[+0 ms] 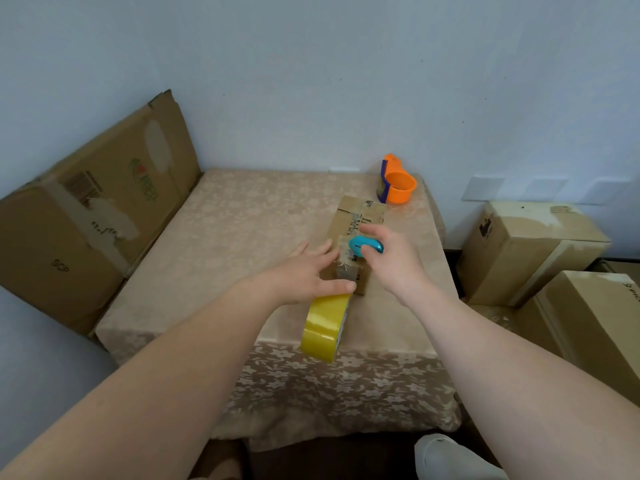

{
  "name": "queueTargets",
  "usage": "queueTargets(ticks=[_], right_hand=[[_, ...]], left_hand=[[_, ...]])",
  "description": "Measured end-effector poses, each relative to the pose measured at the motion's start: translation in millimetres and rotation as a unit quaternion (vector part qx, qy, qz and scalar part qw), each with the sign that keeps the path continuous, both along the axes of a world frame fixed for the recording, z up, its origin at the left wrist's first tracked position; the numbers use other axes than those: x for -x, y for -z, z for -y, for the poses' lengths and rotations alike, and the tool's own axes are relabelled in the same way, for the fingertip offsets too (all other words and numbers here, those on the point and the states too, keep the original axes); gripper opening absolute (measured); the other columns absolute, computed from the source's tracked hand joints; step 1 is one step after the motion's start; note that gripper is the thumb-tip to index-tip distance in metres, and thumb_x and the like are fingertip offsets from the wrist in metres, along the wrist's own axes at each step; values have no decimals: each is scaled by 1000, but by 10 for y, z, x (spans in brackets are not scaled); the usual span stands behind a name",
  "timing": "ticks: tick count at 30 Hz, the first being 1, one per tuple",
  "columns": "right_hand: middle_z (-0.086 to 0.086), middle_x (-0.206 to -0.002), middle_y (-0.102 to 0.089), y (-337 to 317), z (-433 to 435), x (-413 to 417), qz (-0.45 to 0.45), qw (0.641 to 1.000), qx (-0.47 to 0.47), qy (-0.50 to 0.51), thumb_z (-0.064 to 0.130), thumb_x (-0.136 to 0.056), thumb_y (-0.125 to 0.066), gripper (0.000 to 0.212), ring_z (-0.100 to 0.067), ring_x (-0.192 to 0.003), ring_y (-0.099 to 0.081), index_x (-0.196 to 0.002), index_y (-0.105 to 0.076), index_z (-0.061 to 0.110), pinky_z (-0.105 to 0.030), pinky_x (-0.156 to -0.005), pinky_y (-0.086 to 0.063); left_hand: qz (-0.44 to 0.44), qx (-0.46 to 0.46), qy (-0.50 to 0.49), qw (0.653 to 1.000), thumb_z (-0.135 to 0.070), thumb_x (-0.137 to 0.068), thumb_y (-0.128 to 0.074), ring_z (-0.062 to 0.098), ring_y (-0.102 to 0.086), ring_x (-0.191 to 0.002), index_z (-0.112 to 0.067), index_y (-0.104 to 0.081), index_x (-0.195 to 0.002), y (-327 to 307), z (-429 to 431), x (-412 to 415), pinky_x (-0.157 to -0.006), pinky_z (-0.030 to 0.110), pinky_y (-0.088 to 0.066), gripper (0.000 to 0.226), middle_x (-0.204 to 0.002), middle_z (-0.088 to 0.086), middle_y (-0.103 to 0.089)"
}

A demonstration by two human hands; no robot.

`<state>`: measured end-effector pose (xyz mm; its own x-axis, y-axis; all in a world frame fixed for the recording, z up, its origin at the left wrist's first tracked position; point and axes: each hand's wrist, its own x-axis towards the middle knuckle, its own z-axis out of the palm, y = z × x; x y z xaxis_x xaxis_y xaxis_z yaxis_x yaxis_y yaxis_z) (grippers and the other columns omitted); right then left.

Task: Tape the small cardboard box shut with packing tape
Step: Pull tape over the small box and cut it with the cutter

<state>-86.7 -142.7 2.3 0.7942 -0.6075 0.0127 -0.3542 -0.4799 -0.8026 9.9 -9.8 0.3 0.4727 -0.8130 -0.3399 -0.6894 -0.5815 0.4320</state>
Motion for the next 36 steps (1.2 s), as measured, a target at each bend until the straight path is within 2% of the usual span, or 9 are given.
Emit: queueTargets(ticks=[4,8,18,21,24,28,31,36], right_hand=[[-4,-136,-57,19,-2,-49,-24,998,62,-15,13,-92,-52,38,-22,-127,-49,-129,-57,17,-31,-105,-37],[-5,-133,-59,36,6,-69,-36,995,87,-21,15,-91,-54,36,-24,-125,-52,-127,-59,17,-34,-105,-39],[-3,-126,-65,-78,-26,-36,-30,988,153,-2,19,-89,-57,33,-23,-117,-57,-121,-64,21,-36,-99,-46],[-1,-124,-66,-107,-38,-24,-33,989,141,-2,21,-86,-60,31,-21,-115,-58,-117,-66,21,-33,-96,-46],[-1,-120,-68,-111,-28,-3,-32,993,110,11,22,-84,-64,30,-19,-112,-60,-113,-69,20,-31,-92,-47],[-3,-117,-69,-81,-22,31,-35,997,70,28,22,-82,-66,29,-21,-107,-62,-110,-70,19,-36,-92,-50],[-3,-114,-70,-33,-37,20,-46,997,52,25,24,-81,-66,28,-23,-97,-67,-109,-70,21,-42,-88,-53],[-4,-111,-71,49,-30,4,-14,1000,6,25,23,-81,-64,29,-24,-93,-69,-110,-69,21,-46,-85,-55]], left_hand=[[22,-21,29,999,-78,-71,-42,28,12,-144,-27,-7,-148,-24,-19,-28,-116,43,1,98,-158,-5,3],[9,-10,18,1000,-71,-74,-47,28,11,-144,-29,-9,-148,-8,-42,-47,-117,45,-1,94,-158,-7,2],[13,-35,13,999,-75,-72,-44,29,9,-144,-30,-6,-148,-45,-6,-40,-116,45,-1,96,-158,-7,4],[20,-21,19,999,-72,-74,-46,27,4,-145,-28,-8,-148,-53,-4,-37,-117,42,-2,94,-158,-4,1],[-11,1,12,1000,-69,-74,-51,18,-3,-145,-24,-9,-148,-56,-8,-29,-117,36,-9,96,-159,-3,1],[-17,2,6,1000,-69,-73,-51,15,-6,-145,-22,-8,-148,-53,-12,3,-114,32,-13,98,-159,-3,3],[-16,0,0,1000,-71,-73,-50,15,-6,-145,-23,-8,-148,-57,-14,25,-114,33,-14,99,-159,-4,2],[-19,7,-5,1000,-72,-72,-50,15,-7,-144,-24,-10,-148,-35,-19,3,-114,33,-14,99,-159,-5,1]])
